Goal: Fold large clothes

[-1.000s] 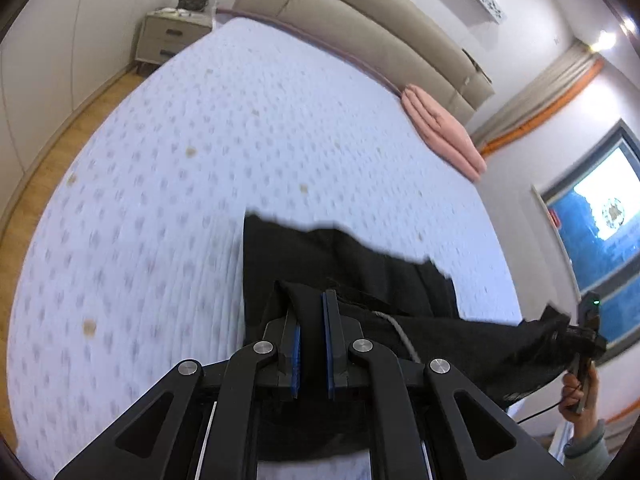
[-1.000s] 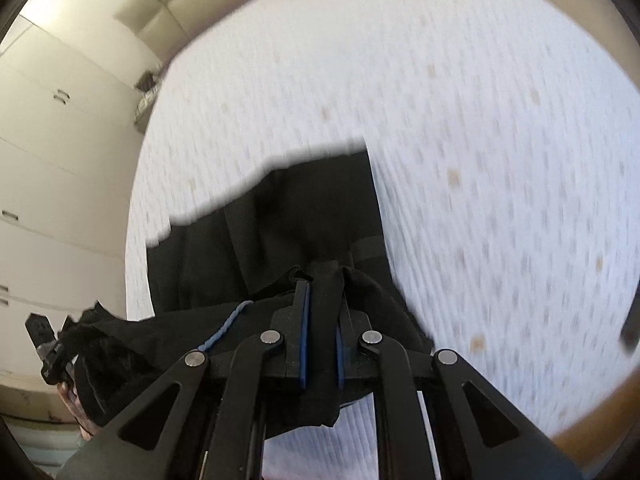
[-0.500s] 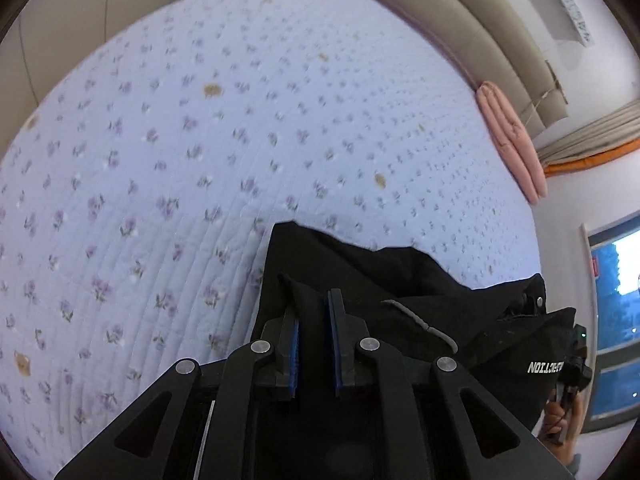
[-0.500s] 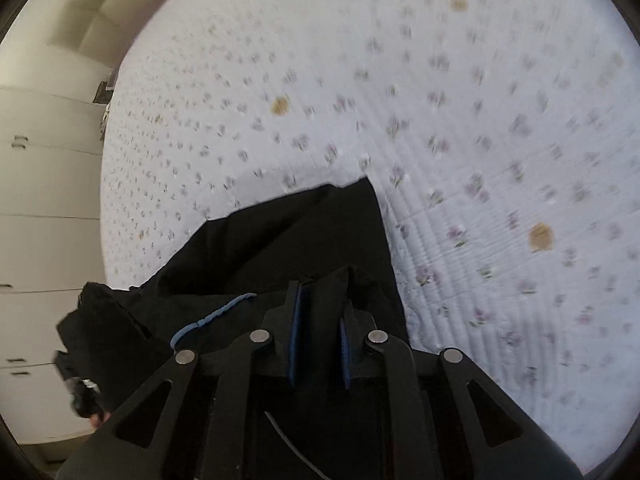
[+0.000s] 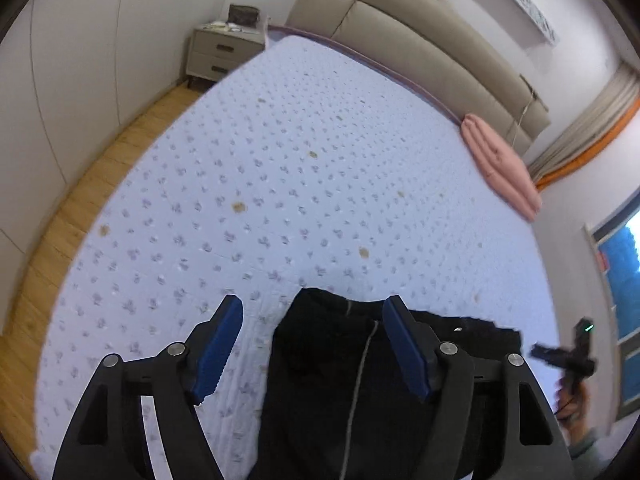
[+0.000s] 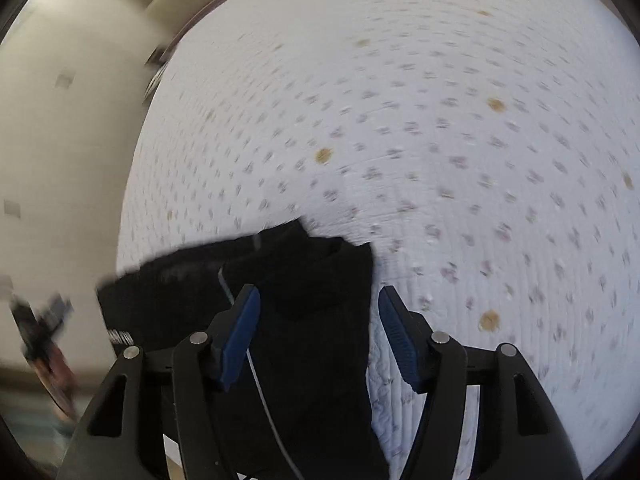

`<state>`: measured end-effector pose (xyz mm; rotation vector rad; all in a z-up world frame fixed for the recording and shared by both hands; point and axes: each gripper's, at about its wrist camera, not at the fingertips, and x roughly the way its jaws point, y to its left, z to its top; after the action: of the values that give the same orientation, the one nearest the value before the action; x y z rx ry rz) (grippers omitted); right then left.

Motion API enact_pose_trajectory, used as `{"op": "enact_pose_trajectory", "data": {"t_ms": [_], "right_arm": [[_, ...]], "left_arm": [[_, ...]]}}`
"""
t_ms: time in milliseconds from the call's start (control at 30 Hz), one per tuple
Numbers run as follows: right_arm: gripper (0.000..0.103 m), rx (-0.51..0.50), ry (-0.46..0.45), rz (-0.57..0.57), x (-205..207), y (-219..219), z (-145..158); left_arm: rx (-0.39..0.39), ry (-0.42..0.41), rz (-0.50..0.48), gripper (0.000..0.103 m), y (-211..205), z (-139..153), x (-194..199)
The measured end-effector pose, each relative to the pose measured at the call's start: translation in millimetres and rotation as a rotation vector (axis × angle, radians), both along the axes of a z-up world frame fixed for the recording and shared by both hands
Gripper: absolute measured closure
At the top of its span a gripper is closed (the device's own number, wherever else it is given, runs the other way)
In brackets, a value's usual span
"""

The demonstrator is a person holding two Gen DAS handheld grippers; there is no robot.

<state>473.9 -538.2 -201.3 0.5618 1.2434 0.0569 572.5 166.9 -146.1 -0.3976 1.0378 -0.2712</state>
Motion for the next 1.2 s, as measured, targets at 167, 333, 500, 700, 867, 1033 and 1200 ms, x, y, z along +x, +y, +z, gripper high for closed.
{"op": "enact_pose_trajectory", "data": {"t_ms": [167,333,500,700,867,1033,1200], "right_arm": [[0.037,-0.114,-0.080,0.114,23.8,28.7,-18.4],[0.037,-0.138,-0.075,0.175,45.6,31.9,-41.3],[0.037,-0.157,-0.058,0.221,56.1,37.5,-53.4],[0.071,-0.080,-0.063,0.224,57.9,43.3,-66.6],[0.079,-0.313,-0.105,0.266,41.8,68.5,-41.7],[0.083,-0.527,-0.193,0.218,38.4,69.9,16.8],[0.083,-0.611,-0.283,0.150,63.2,67.7,50.9]], "left_arm": [[0.043,0.096,-0.156,0.029,-32.7,-40.0,17.3],[0.157,0.114,-0.235,0.029,-51.8,-72.8,30.2],[0.106,0.148,-0.281,0.029,-47.2,-98.4,44.8],[-0.143,0.204,-0.313,0.062,-47.4,-129.0,59.1],[-0.042,0.092,-0.268,0.092,-55.1,-94.9,38.3],[-0.069,-0.046,-0.201,0.092,-44.7,-34.3,44.6],[-0.038,-0.166,-0.137,0.092,-53.4,-1.4,73.3]]}}
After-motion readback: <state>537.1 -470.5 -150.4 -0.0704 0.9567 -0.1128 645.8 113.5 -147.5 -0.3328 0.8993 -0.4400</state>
